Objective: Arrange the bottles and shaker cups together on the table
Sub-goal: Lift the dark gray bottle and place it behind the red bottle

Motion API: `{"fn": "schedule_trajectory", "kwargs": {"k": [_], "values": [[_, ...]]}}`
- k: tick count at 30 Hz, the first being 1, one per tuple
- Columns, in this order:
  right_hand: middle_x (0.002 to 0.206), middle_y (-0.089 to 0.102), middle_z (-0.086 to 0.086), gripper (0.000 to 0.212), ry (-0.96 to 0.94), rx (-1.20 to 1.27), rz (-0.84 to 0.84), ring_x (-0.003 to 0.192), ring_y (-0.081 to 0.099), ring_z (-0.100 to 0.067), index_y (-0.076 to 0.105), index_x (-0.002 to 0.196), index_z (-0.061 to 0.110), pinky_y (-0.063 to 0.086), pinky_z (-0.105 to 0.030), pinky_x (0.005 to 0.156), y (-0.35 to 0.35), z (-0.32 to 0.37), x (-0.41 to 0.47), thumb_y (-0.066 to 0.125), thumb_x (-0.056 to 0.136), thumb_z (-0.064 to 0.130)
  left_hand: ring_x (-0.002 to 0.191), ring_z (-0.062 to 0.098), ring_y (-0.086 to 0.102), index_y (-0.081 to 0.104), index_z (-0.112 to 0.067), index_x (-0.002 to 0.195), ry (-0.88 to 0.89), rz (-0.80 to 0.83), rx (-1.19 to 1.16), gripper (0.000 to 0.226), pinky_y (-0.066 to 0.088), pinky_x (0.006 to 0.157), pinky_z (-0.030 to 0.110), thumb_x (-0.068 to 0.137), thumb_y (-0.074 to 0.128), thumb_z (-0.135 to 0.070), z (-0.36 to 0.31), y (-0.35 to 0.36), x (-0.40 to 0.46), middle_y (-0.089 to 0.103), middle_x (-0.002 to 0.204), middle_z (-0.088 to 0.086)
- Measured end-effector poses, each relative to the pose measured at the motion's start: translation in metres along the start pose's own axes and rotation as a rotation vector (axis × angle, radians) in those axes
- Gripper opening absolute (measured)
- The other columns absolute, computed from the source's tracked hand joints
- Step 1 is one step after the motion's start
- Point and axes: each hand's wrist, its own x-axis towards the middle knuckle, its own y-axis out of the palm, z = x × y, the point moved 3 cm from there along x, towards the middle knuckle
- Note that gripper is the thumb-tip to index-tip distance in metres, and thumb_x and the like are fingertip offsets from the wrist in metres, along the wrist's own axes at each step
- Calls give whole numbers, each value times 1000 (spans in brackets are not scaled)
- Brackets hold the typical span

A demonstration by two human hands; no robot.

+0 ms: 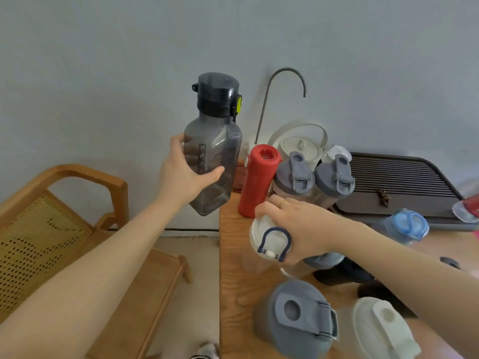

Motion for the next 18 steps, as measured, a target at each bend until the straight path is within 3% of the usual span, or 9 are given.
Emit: {"fn": "schedule_trajectory", "kwargs": {"k": [2,4,6,8,10,12,13,14,18], "values": [[120,38,1,84,-14,-6,59,101,49,-21,27,127,26,37,-28,80,0,5,-3,76,61,44,103,14,51,31,-17,128,6,6,-19,81,50,86,34,65,80,-32,5,4,-3,47,114,-5],[128,35,1,93,-24,-10,122,110,45,-22,21,134,27,37,-30,90,0,6,-4,78,61,44,105,16,53,32,-17,127,2,17,-37,80,51,86,35,65,80,-31,9,7,-4,48,115,-5],[145,24,2,106,-16,-3,243,132,27,-22,10,142,31,27,-35,108,-10,2,-6,79,62,45,106,16,53,32,-17,126,-5,30,-55,79,51,86,36,65,81,-31,12,9,-2,48,115,-5],[154,7,9,103,21,75,355,142,5,-13,11,144,36,14,-37,116,-31,-10,-7,77,65,47,106,16,53,32,-18,126,-12,42,-61,79,51,87,36,65,81,-31,15,10,0,51,117,-3],[152,17,14,78,54,337,241,140,15,-8,29,139,38,17,-31,114,-60,-19,1,71,73,47,105,16,53,33,-19,126,-20,46,-80,80,51,88,37,64,81,-31,16,12,3,51,115,-4],[138,41,10,56,106,581,-176,129,39,-9,42,131,29,32,-30,109,-77,-34,21,66,81,38,106,16,53,33,-19,126,-30,43,-100,81,50,89,36,63,82,-29,17,15,6,49,113,-7],[134,46,5,54,178,572,-337,124,45,-14,42,131,24,37,-32,105,-76,-43,33,65,83,35,106,16,53,32,-19,127,-35,41,-107,82,49,89,36,63,83,-28,17,16,8,49,114,-6],[134,47,-1,57,262,516,-396,122,46,-20,39,133,20,39,-33,102,-71,-49,47,64,83,34,107,16,53,32,-19,128,-37,40,-110,82,49,90,37,63,83,-28,17,18,9,50,116,-4],[129,46,-14,80,374,426,-234,115,49,-31,25,139,18,42,-38,93,-35,-66,88,69,76,38,108,17,53,30,-17,129,-41,41,-106,83,48,91,35,65,82,-26,15,23,15,52,124,5]]}}
